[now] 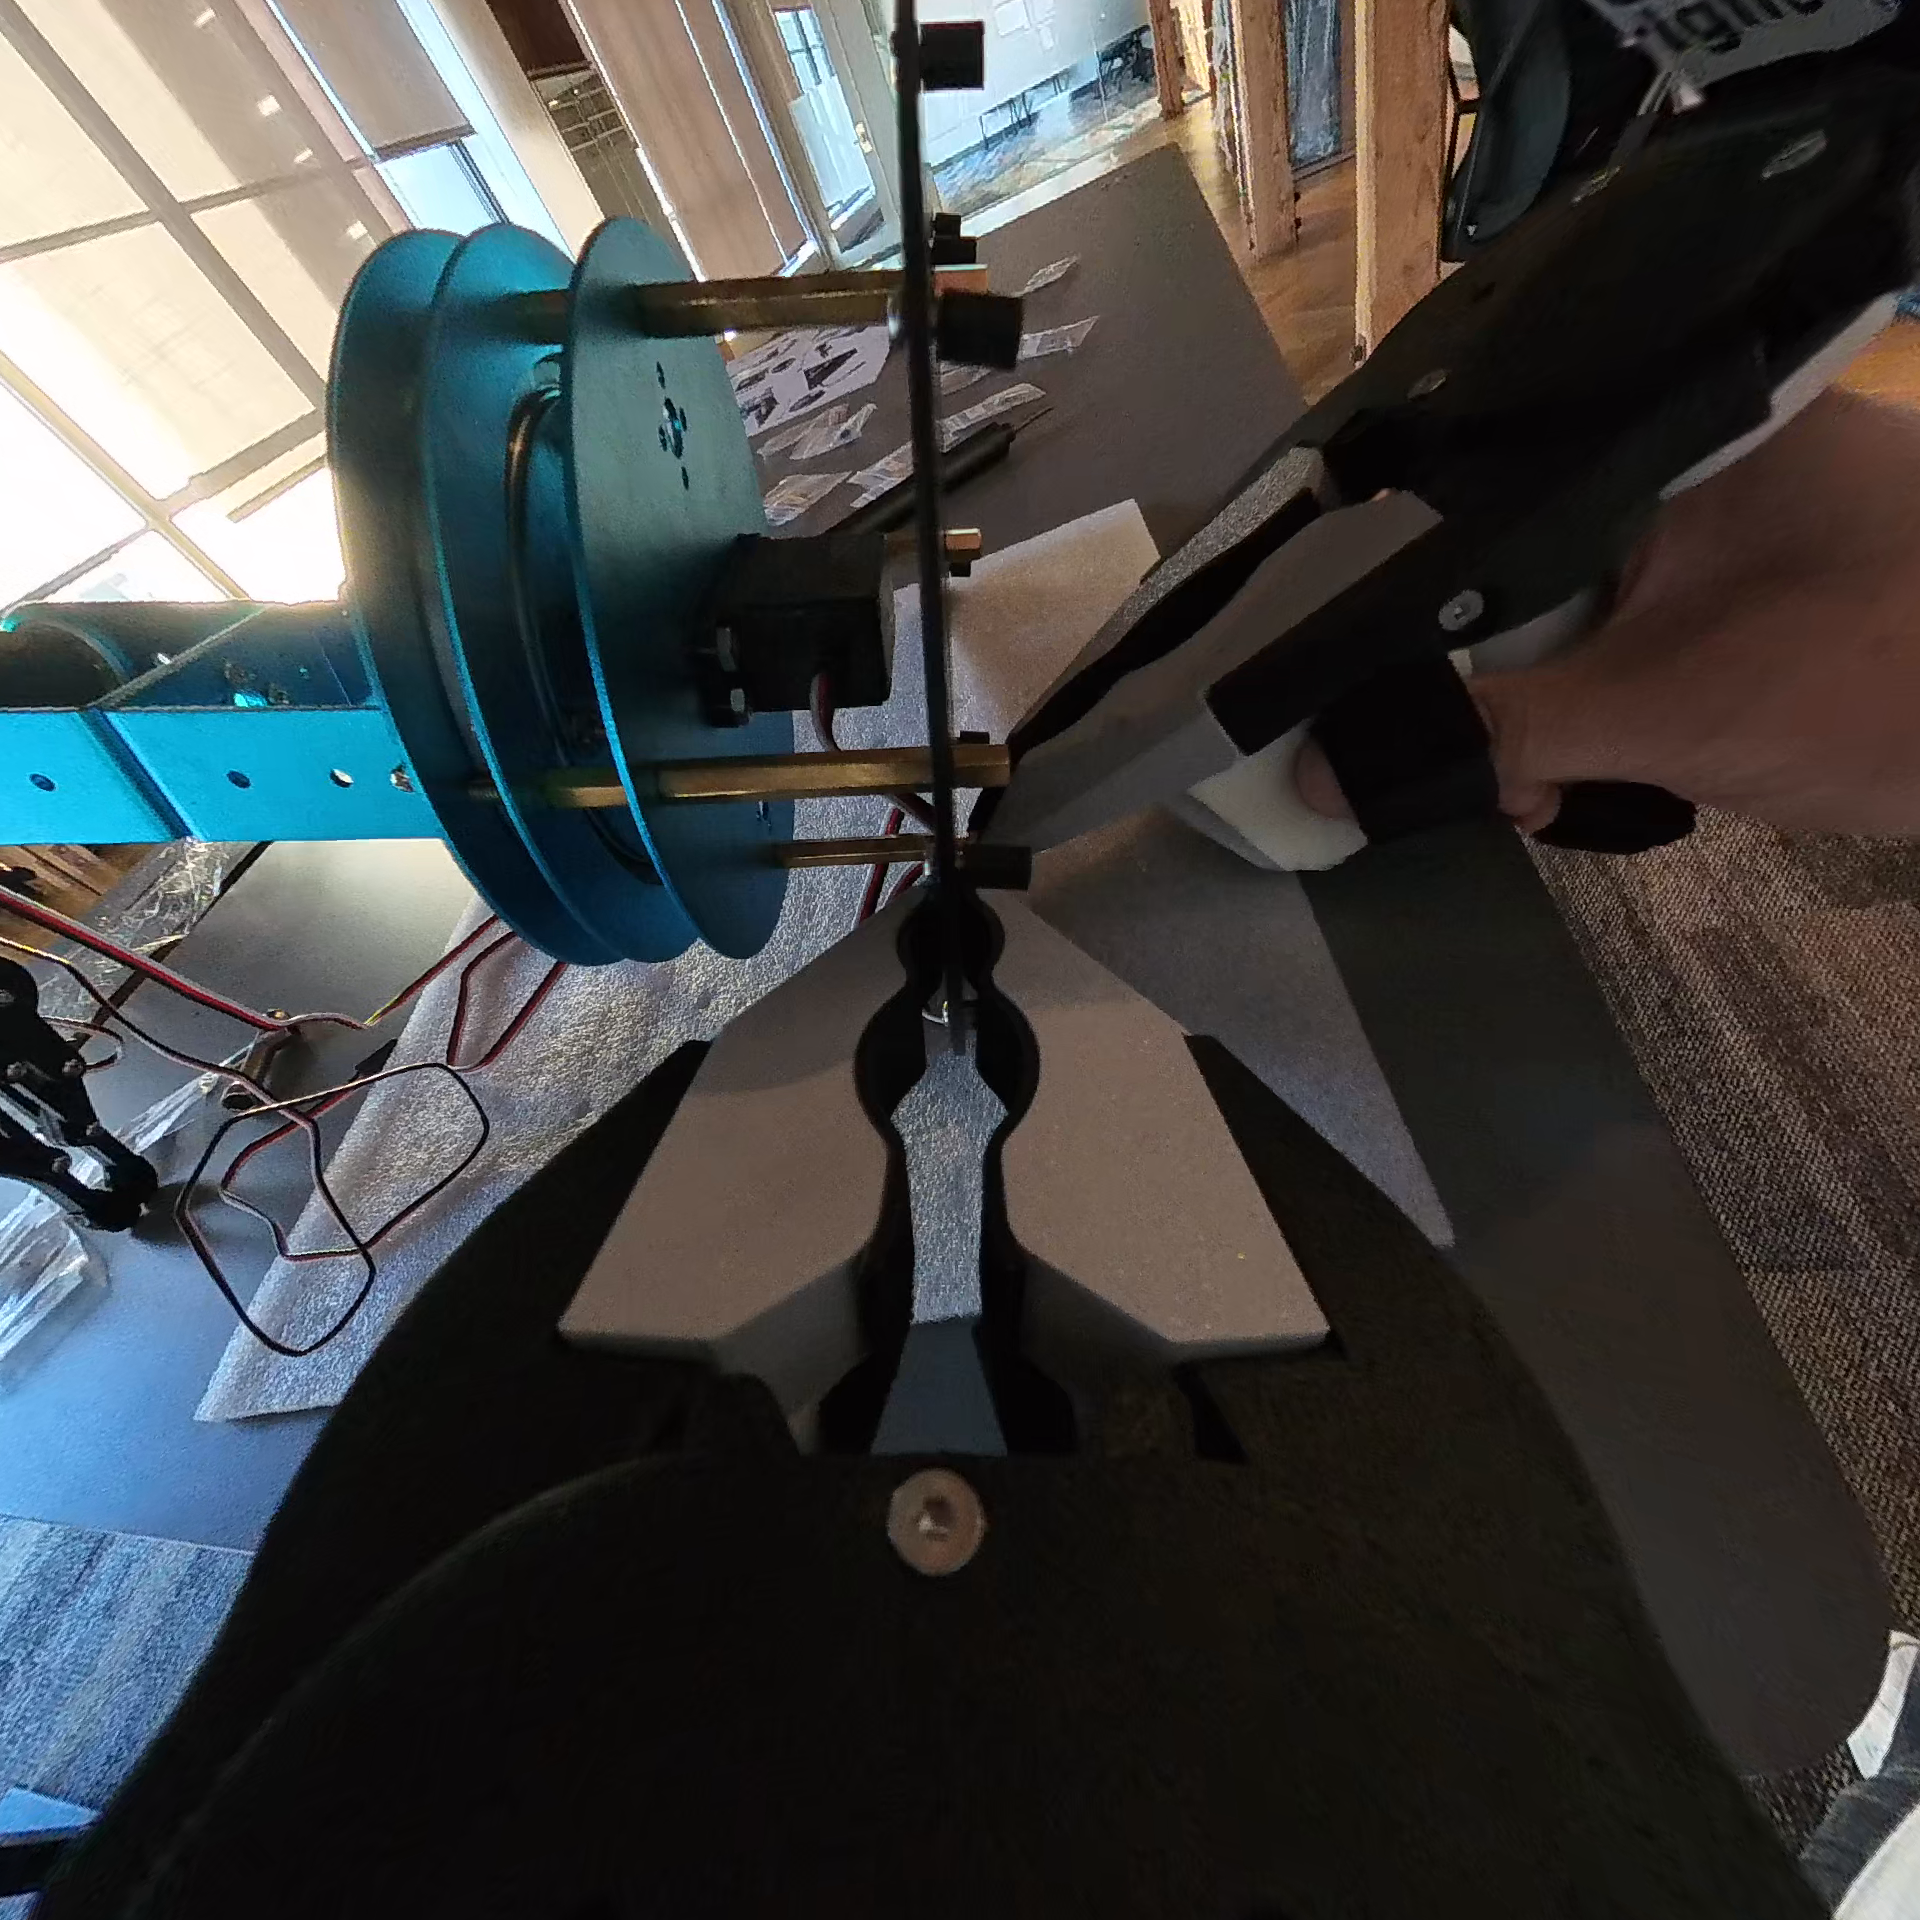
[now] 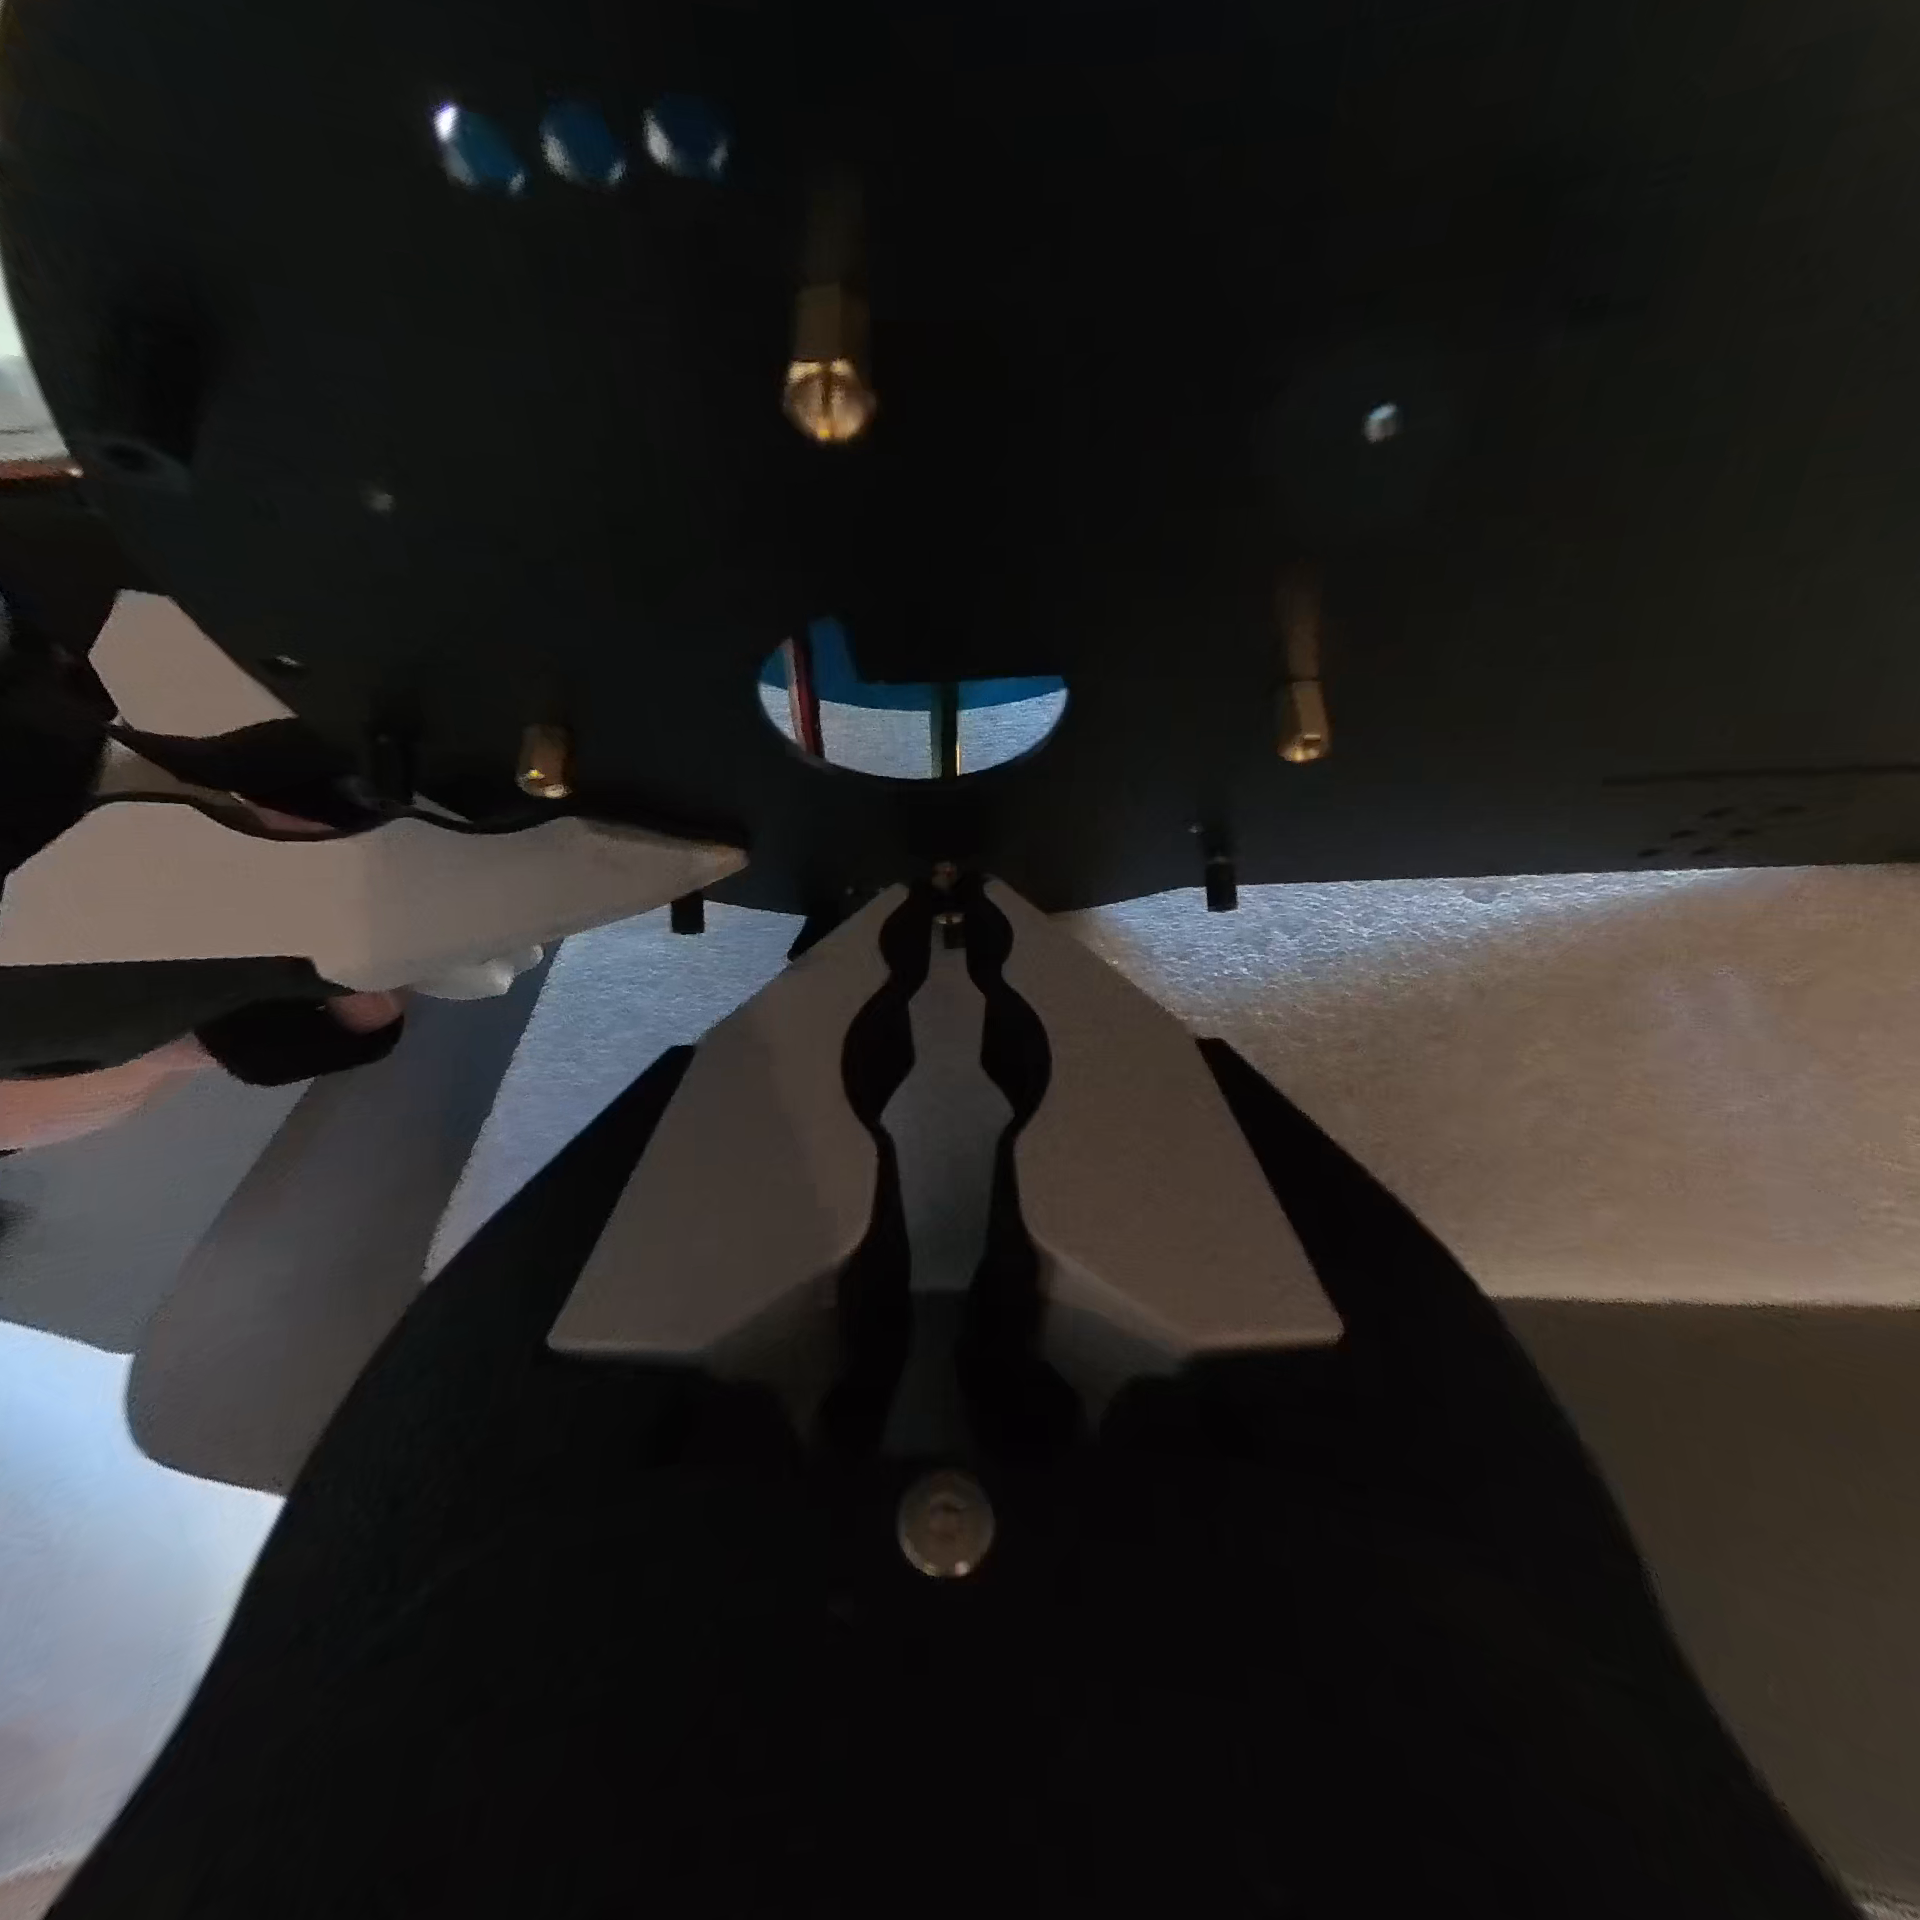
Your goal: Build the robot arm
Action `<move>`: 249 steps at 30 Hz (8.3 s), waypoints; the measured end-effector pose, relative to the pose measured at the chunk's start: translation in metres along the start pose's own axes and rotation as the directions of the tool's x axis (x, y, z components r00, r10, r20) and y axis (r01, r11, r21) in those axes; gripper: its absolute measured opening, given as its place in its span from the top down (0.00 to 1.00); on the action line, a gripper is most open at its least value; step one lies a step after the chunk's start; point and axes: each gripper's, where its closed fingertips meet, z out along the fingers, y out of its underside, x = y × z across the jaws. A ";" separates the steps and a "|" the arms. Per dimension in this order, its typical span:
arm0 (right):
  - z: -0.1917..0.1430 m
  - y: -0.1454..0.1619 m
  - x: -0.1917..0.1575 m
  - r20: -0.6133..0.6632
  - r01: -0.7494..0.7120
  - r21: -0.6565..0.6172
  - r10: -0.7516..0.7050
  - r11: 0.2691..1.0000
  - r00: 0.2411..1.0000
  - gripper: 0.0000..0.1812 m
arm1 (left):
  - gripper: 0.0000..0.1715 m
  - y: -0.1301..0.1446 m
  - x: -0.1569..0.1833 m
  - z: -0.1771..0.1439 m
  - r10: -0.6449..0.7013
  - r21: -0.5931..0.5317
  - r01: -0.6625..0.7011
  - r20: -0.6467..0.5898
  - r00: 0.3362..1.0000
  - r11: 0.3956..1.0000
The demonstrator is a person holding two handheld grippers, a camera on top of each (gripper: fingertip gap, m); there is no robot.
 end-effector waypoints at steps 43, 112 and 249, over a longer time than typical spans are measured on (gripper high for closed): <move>-0.002 0.000 0.001 -0.064 0.079 0.016 -0.078 0.997 0.995 0.98 | 1.00 0.000 0.000 0.000 -0.010 0.008 0.010 -0.003 1.000 1.000; 0.000 0.001 0.000 -0.134 0.246 -0.108 -0.260 0.963 0.956 0.97 | 1.00 0.001 0.000 0.000 -0.011 0.009 0.011 -0.010 1.000 1.000; -0.099 -0.038 -0.128 0.092 0.783 0.333 -0.844 0.526 0.528 0.96 | 0.98 -0.070 0.052 -0.096 -0.769 -0.425 0.892 -0.618 -0.161 0.155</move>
